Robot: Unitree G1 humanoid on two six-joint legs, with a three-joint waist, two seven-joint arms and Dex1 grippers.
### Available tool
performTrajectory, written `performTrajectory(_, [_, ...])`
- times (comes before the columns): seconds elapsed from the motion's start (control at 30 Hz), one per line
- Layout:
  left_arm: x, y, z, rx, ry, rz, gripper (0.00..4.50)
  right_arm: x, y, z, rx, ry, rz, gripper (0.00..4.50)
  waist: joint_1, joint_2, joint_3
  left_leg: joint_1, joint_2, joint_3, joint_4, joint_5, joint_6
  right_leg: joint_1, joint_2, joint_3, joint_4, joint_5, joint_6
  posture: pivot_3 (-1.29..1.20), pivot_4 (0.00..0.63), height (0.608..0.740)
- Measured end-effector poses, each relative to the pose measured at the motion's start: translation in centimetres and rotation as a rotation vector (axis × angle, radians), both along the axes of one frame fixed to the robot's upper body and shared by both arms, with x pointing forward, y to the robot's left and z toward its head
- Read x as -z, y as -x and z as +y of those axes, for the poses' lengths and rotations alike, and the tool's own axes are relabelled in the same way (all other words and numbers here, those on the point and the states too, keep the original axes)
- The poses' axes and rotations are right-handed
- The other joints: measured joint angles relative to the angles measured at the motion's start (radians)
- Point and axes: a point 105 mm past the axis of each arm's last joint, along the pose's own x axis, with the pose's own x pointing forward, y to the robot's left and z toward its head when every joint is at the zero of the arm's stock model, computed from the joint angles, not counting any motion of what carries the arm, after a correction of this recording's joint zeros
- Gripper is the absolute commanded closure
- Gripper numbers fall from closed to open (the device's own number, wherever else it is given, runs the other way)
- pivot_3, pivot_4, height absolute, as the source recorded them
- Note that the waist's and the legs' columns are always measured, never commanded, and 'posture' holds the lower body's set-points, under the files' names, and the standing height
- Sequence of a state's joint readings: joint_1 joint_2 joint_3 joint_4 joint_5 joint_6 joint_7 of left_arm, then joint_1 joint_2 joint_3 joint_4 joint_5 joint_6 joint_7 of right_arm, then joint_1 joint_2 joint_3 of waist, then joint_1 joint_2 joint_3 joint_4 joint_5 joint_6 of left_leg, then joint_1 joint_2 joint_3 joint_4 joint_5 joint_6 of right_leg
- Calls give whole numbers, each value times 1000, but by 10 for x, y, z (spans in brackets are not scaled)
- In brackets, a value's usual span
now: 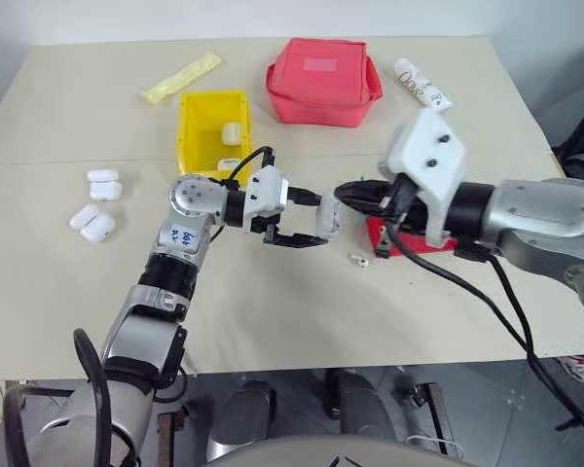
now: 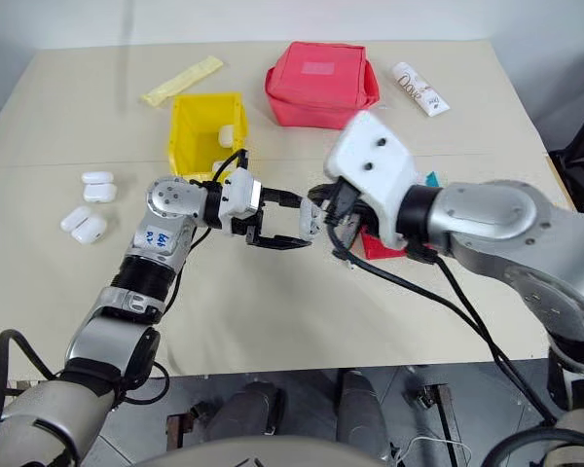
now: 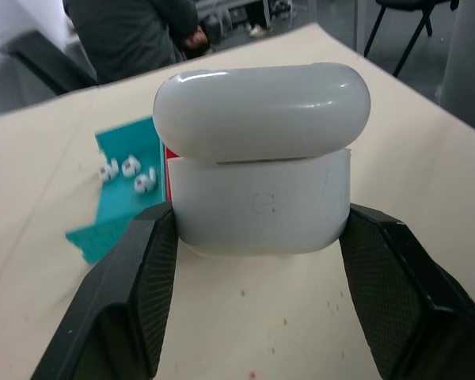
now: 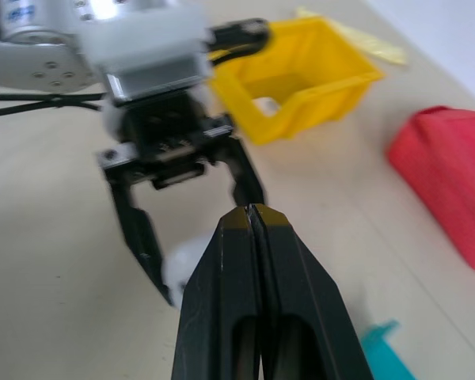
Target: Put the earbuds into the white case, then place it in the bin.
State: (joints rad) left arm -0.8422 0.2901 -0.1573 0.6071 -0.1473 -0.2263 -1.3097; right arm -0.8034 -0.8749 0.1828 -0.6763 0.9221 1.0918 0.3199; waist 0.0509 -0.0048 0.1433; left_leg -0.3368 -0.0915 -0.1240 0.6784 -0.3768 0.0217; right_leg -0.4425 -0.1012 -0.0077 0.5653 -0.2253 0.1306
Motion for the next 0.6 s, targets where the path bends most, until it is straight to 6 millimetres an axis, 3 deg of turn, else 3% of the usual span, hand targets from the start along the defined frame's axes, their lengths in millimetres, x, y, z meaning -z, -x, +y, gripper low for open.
performTrajectory(0.13, [-1,0,-5,15,-18,-4,1776,10,-6,12,-29,0,46,4445,3,0,0,0,-1,-1,0,0,0,0,0,0,0,0,0,0,150,740])
performTrajectory(0.3, [2,-2,-5,13,-24,3,1776,26,-13,6,-4,22,95,4445,0,0,0,0,0,0,0,0,0,0,0,-1,1,0,0,0,150,740])
performTrajectory(0.37, [2,-2,-4,11,-28,4,1776,31,-14,1,10,26,105,4445,0,0,0,0,0,0,0,0,0,0,0,-1,1,0,0,0,150,740])
performTrajectory(0.47, [2,-5,2,-7,-27,8,1776,40,-14,-22,81,47,136,4445,3,-1,0,-1,-1,-1,1,0,0,0,0,-1,1,0,0,0,150,740])
performTrajectory(0.6, [-4,-8,10,-33,8,3,1776,39,-12,-41,141,37,138,4445,1,-1,0,-1,0,0,0,0,0,0,0,-1,1,0,0,0,150,740])
